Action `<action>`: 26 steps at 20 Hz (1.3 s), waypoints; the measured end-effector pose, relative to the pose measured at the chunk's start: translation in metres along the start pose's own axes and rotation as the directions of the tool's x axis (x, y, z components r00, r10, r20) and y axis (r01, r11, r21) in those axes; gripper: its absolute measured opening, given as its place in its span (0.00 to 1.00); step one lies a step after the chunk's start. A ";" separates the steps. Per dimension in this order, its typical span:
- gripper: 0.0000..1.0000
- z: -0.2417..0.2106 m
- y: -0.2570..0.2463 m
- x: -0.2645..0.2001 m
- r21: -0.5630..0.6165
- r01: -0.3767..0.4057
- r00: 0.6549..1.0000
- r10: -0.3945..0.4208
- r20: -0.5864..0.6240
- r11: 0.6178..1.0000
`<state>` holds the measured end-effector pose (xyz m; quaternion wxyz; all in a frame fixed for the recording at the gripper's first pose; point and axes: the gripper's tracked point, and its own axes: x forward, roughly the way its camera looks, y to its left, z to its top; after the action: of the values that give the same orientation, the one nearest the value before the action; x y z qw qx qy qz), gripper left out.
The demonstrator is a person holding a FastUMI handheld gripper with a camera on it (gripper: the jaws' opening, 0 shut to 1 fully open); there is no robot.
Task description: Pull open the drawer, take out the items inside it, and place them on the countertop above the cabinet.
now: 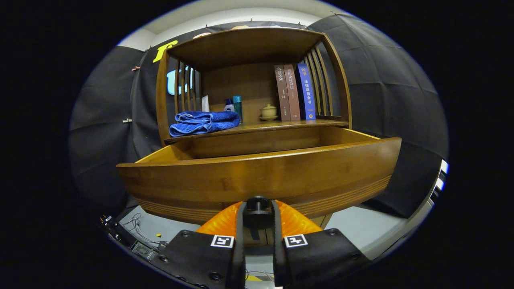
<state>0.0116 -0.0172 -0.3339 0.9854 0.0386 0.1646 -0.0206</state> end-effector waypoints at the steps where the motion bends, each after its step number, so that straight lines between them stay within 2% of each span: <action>1: 0.31 -0.001 0.000 -0.001 0.007 0.006 1.000 -0.006 -0.005 1.000; 10: 0.31 -0.001 0.000 -0.001 0.014 0.003 1.000 -0.003 -0.016 1.000; 12: 0.31 -0.001 0.002 0.000 -0.014 -0.010 0.999 0.010 -0.034 1.000; 13: 0.40 -0.002 0.006 -0.001 -0.031 -0.053 0.997 0.052 -0.053 0.998; 15: 0.58 0.013 0.006 -0.010 -0.029 -0.091 0.995 0.089 -0.053 0.995; 19: 0.93 0.049 -0.006 -0.033 -0.046 -0.095 0.991 0.090 -0.099 0.994; 22: 0.97 0.092 -0.007 -0.035 -0.061 -0.106 0.989 0.099 -0.108 0.993; 26: 0.99 0.127 0.002 0.004 -0.022 -0.105 0.968 0.097 -0.230 0.994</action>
<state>0.0564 -0.0263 -0.2150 0.9602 0.0323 0.2750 0.0369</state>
